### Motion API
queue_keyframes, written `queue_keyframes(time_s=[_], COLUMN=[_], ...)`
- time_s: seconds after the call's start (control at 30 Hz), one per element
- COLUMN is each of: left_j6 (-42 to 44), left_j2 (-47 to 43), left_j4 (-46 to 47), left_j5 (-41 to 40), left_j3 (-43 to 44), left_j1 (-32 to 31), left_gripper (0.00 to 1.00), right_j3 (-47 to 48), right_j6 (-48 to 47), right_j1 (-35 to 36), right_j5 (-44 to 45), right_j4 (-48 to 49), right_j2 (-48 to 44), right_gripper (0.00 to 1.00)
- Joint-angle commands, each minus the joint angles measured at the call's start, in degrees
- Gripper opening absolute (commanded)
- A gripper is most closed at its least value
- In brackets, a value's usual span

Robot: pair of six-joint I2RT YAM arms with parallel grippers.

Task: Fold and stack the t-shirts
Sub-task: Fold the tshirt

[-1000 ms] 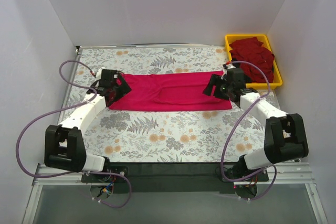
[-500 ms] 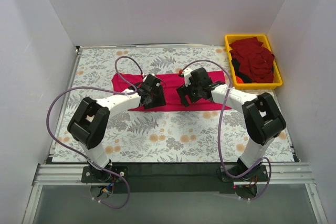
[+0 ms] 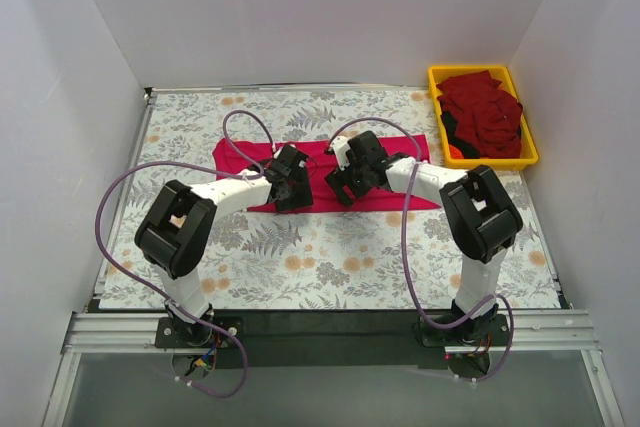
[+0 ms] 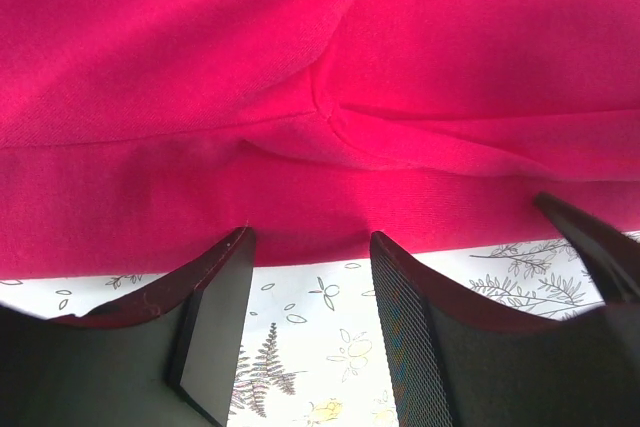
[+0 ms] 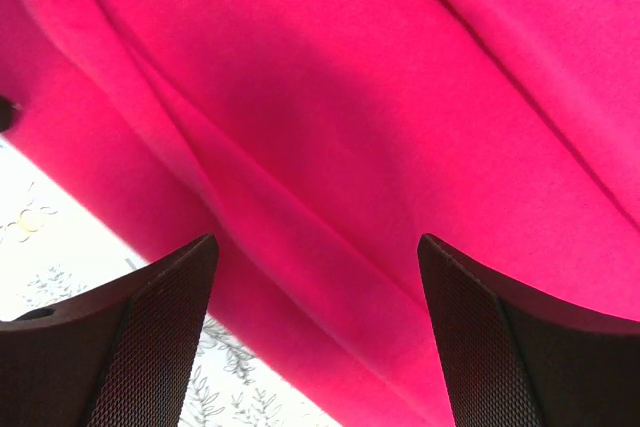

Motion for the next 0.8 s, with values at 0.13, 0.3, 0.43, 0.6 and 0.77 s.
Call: queue_keyframes(time_s=[0.13,0.3,0.43,0.6,0.77], left_j6=[-0.6,-0.6,-0.6,-0.6,-0.5], left_j2=[-1.2,-2.1,-2.6,-3.2,-4.1], left_j4=[-0.7,-0.9,-1.1,-1.5,-1.9], left_j5=[0.0,-0.2,-0.4,-0.7,-1.0], left_j3=[-1.7,-2.4,-3.3,-3.9,-4.5], left_j1=[0.0,0.0,0.0,0.0,0.0], left_gripper=[0.47,0.47,0.47,0.47,0.47], right_j3=[3.8,5.0,6.8,10.2,13.0], right_j6=[-2.5,-3.6,-4.6,-5.3,-4.8], right_j1=[0.0,0.0,-0.2,-1.6,-5.2], right_j5=[4.0,7.9,12.2,16.6,18.6], right_j4=[0.3,0.3,0.4,0.6,0.6], right_j2=[2.1,3.7,4.8,5.9,6.6], right_gripper=[0.73,0.74,0.73,0.73,0.73])
